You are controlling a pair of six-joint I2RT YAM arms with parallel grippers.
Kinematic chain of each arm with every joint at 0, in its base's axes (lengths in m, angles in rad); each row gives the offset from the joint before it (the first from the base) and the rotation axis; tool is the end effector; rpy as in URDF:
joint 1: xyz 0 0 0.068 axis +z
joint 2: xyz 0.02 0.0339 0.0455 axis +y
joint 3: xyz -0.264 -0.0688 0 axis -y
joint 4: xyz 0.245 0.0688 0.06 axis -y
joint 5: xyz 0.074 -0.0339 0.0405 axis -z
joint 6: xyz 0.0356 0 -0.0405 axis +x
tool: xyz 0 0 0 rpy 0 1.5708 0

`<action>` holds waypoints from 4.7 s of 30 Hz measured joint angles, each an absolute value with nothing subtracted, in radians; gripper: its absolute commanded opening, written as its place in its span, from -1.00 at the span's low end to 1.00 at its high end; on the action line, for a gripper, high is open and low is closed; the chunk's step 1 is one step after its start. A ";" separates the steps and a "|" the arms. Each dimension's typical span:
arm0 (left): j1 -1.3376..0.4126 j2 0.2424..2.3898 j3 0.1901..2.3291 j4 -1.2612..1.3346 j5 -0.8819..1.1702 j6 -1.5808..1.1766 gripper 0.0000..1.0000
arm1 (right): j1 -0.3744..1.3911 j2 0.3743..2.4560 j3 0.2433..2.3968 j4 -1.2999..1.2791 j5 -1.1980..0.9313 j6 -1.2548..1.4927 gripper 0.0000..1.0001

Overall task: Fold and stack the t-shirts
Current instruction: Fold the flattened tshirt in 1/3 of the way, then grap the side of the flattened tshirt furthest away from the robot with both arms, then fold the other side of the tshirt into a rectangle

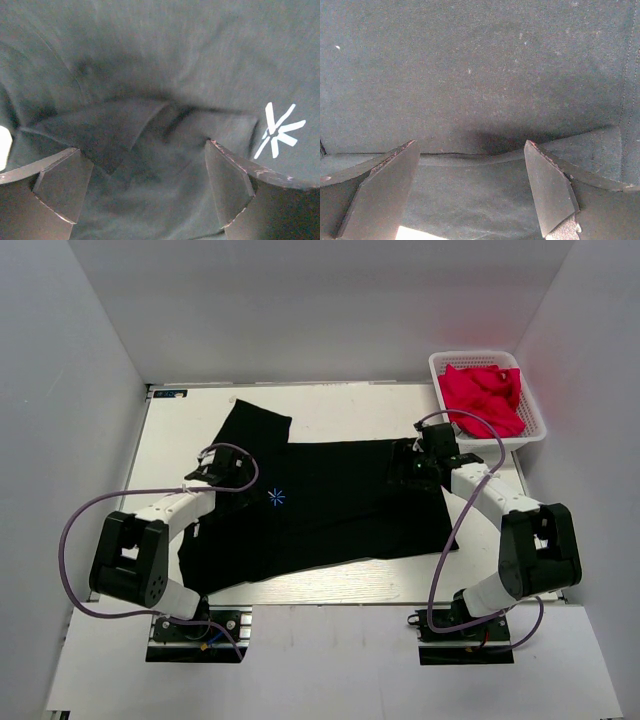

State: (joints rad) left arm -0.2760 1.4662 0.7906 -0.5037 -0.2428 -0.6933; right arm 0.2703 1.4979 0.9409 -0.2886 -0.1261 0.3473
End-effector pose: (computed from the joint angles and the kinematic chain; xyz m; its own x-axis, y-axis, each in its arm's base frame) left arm 0.2550 -0.0633 0.1693 -0.7967 -0.4191 -0.4355 -0.4328 0.8985 -0.0729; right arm 0.3004 0.0879 0.2164 -0.7957 0.1299 -0.5916 -0.0792 0.9460 0.3143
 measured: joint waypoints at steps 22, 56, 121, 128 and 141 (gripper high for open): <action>-0.229 1.736 1.363 -0.471 -0.481 -0.615 1.00 | 0.270 1.402 1.012 -0.338 0.015 0.340 0.81; -0.127 2.651 2.336 -0.445 -0.359 -0.341 0.37 | 0.268 1.548 1.069 -0.418 0.107 0.329 0.81; -0.131 1.877 1.353 -0.226 -0.241 -0.473 -1.00 | 0.235 1.958 1.387 -0.281 0.237 0.354 -1.00; -0.138 1.589 1.033 -0.190 -0.164 -0.566 -1.00 | 0.236 1.826 1.238 -0.205 0.233 0.358 -1.00; -0.140 0.988 0.640 -0.313 -0.060 -0.717 -1.00 | 0.235 1.718 1.137 -0.174 0.241 0.359 -1.00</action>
State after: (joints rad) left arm -0.1398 0.9878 0.6395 -0.3126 -0.0601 -0.7170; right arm 0.2352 1.7184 1.1370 -0.1738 0.2413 0.3588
